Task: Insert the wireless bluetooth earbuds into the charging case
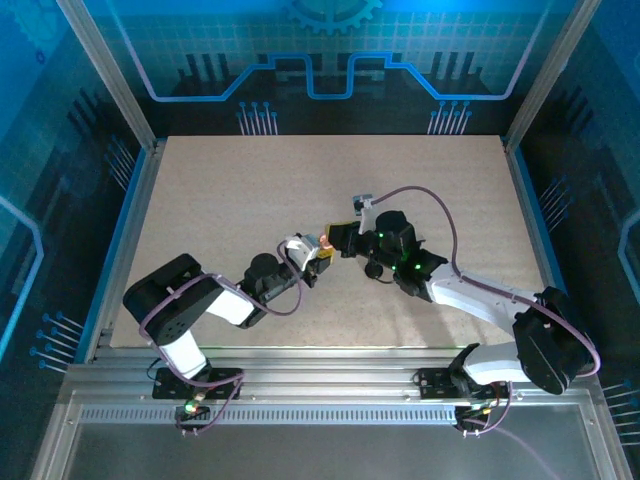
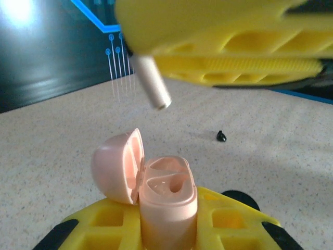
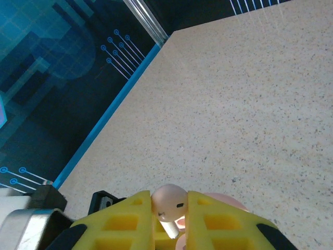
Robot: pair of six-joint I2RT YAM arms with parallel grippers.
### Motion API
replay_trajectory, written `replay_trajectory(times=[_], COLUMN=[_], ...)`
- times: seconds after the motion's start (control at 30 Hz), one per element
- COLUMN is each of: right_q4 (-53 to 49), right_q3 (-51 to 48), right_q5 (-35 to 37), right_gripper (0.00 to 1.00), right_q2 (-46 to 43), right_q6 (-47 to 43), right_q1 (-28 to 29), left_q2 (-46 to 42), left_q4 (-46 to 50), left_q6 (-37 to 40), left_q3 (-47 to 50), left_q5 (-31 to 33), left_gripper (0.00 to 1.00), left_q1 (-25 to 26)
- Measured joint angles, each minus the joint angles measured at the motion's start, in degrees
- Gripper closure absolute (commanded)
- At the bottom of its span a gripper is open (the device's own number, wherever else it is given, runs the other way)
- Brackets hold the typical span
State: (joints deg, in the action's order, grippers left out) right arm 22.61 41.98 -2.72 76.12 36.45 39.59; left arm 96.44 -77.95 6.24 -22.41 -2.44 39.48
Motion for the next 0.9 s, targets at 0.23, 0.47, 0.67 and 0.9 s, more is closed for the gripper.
replay_trajectory(times=[0.23, 0.47, 0.67, 0.9], right_q4=[3.0, 6.0, 6.3, 6.0], right_q3=[0.0, -0.7, -2.2, -3.5], right_q5=[0.9, 1.1, 1.6, 2.4], right_gripper=[0.81, 0.81, 0.81, 0.81], right_q2=[2.2, 2.6, 1.8, 0.0], right_q6=[0.1, 0.2, 0.2, 0.2], right_q1=[0.1, 0.2, 0.4, 0.6], left_q2=[-0.7, -1.4, -1.8, -2.1], left_q4=[0.2, 0.4, 0.2, 0.0], left_q6=[1.4, 1.4, 1.4, 1.2], left_q3=[0.0, 0.0, 0.0, 0.0], left_q5=[1.0, 2.8, 4.0, 4.4], left_gripper=[0.84, 0.84, 0.84, 0.84], left_q1=[0.4, 0.4, 0.4, 0.4])
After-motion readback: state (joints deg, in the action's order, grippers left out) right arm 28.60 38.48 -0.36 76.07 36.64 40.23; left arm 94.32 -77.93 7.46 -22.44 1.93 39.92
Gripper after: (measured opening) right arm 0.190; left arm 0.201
